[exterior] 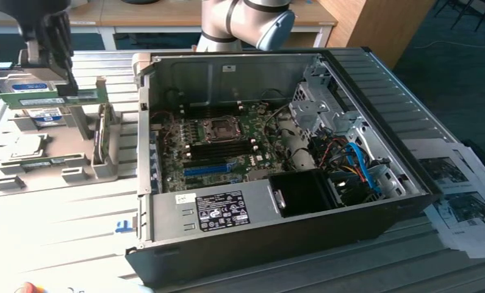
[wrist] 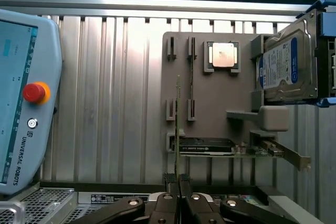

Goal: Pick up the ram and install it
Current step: 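Pick up the ram and move it above insertion slot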

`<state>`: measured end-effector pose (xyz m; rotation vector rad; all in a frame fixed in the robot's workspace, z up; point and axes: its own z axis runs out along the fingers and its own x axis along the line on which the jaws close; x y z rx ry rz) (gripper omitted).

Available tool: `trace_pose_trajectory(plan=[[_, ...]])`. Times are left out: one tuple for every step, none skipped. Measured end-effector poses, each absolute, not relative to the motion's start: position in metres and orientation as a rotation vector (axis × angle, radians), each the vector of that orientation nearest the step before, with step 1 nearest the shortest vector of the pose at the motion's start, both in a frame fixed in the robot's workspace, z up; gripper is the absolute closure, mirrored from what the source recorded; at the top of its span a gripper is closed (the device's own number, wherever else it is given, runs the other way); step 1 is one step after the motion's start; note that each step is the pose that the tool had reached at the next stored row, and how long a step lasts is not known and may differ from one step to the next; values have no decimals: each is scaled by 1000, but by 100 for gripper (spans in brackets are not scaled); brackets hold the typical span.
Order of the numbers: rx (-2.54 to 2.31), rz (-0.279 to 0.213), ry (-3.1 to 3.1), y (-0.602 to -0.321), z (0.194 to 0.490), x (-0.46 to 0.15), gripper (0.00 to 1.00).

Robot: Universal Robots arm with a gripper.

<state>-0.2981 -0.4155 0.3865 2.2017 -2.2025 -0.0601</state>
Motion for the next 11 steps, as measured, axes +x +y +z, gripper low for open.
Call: trace_pose_trajectory(plan=[[2202,-60,-2202,-416,387,-296,88],[2202,-60,-2202,-416,387,-293,88],[2202,-60,-2202,-416,387,-291,88],[2202,-60,-2202,-416,387,-288,88],[2202,-60,-2202,-416,387,-286,88],[2202,-60,-2202,-416,387,-283,88],[2202,-60,-2202,-416,387,-281,88],[2202,-60,-2202,-416,387,-278,88],[2202,-60,-2202,-416,387,-276,88],[2202,-60,-2202,-416,387,-273,88],[2202,-60,-2202,-416,387,-271,88]])
